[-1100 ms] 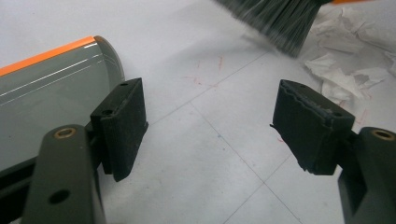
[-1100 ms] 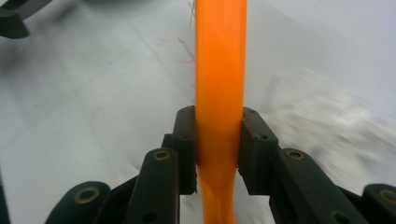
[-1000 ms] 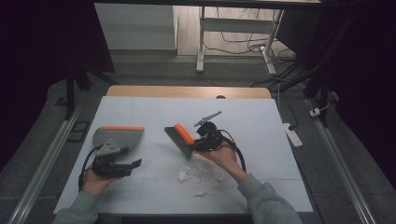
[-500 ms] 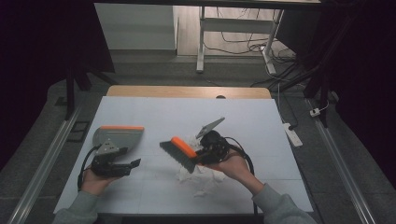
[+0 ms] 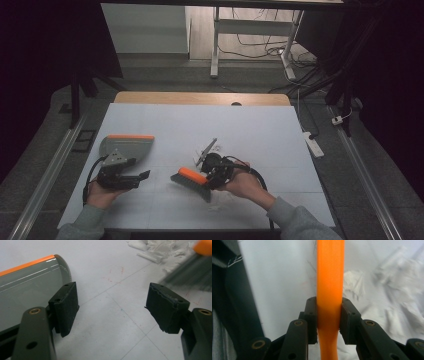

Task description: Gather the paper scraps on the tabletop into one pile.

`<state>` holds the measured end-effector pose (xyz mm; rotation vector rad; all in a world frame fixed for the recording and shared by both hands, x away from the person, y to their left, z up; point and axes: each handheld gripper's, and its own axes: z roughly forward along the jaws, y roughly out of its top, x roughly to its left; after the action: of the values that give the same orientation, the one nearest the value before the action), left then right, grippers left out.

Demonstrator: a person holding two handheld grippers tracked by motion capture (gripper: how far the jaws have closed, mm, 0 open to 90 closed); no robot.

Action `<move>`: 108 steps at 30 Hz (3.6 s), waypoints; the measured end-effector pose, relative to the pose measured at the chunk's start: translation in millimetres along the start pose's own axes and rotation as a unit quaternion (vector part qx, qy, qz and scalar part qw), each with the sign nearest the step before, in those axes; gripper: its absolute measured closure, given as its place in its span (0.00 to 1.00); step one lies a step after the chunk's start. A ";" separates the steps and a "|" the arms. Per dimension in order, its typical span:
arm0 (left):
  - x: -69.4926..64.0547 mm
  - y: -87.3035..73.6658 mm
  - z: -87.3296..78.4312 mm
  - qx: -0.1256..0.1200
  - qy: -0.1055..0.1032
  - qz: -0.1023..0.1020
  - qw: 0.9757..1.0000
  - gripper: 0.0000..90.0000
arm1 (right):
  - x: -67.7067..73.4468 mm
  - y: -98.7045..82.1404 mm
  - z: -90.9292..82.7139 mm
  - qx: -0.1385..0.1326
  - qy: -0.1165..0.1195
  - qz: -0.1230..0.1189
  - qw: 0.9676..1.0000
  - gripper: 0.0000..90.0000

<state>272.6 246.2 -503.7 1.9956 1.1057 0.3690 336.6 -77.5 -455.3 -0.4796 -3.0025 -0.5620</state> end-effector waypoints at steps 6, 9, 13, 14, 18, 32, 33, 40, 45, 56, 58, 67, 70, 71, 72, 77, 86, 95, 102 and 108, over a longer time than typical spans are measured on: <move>0.0 0.0 1.2 0.002 0.001 0.000 1.000 0.30 | -32.1 -0.1 -9.4 -0.008 -0.059 0.028 0.998 0.78; -0.1 -0.1 1.0 0.001 0.000 0.000 1.000 0.30 | -37.1 -1.6 -18.3 -0.029 -0.067 0.028 0.997 0.78; 0.7 -0.3 1.5 0.002 0.001 0.000 1.000 0.30 | -29.4 -8.7 -43.8 -0.075 -0.047 0.018 0.996 0.78; 0.5 -0.3 1.7 0.003 0.000 0.000 1.000 0.30 | -26.5 -11.7 -50.8 -0.083 -0.043 0.014 0.995 0.78; -0.9 0.1 2.1 0.004 0.000 0.004 1.000 0.30 | -14.6 -28.0 -68.1 -0.091 -0.023 0.010 0.996 0.78; -3.1 0.2 4.1 0.010 0.003 0.007 1.000 0.30 | 42.9 -52.1 -31.5 0.014 0.028 -0.086 0.996 0.78; -3.3 0.1 4.1 0.010 0.003 0.005 1.000 0.30 | 44.2 -50.8 -27.8 0.025 0.021 -0.093 0.995 0.78; -1.8 -0.5 4.0 0.009 0.003 0.005 1.000 0.30 | 30.0 -36.6 -21.2 0.038 -0.028 -0.095 0.994 0.78; -1.8 -0.5 4.0 0.009 0.003 0.005 1.000 0.30 | -3.3 -28.1 -22.1 0.012 -0.075 -0.068 0.995 0.78; -1.4 -1.8 6.1 0.013 0.001 0.008 1.000 0.30 | -14.9 -50.8 -74.8 -0.127 -0.110 0.004 0.986 0.78; -1.8 -1.9 5.5 0.012 0.000 0.010 1.000 0.30 | -17.6 -62.0 -83.8 -0.134 -0.113 0.040 0.984 0.78; -2.2 -3.4 4.5 0.012 -0.006 0.015 1.000 0.30 | -40.3 -112.2 -76.4 -0.080 -0.138 0.204 0.966 0.78; -3.1 -3.4 4.4 0.011 -0.007 0.018 1.000 0.30 | -45.0 -119.5 -66.0 -0.064 -0.134 0.234 0.961 0.78; -3.4 -3.4 4.4 0.011 -0.007 0.018 1.000 0.30 | -46.4 -120.0 -62.9 -0.065 -0.132 0.241 0.959 0.78; -3.6 -3.4 4.3 0.011 -0.007 0.018 1.000 0.30 | -47.8 -119.5 -60.7 -0.069 -0.130 0.244 0.959 0.78; -4.3 -3.7 3.7 0.010 -0.005 0.018 1.000 0.30 | -52.9 -100.5 -48.3 -0.091 -0.118 0.243 0.959 0.78; -3.1 -5.2 4.4 0.013 -0.004 0.015 1.000 0.30 | -60.4 -77.0 -48.1 -0.176 -0.096 0.240 0.950 0.78; -3.8 -5.0 5.3 0.015 -0.002 0.017 1.000 0.30 | -50.9 -94.7 -88.5 -0.231 -0.108 0.218 0.942 0.78; -4.7 -5.0 5.5 0.015 -0.001 0.018 1.000 0.30 | -51.7 -93.2 -86.0 -0.235 -0.106 0.208 0.943 0.78; -3.2 -5.6 5.4 0.015 -0.002 0.015 1.000 0.30 | -52.1 -90.1 -80.9 -0.234 -0.104 0.195 0.947 0.78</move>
<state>270.7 242.5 -511.0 2.0402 1.0864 0.3661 357.5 -201.6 -416.4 -1.1945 -2.8080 -1.2523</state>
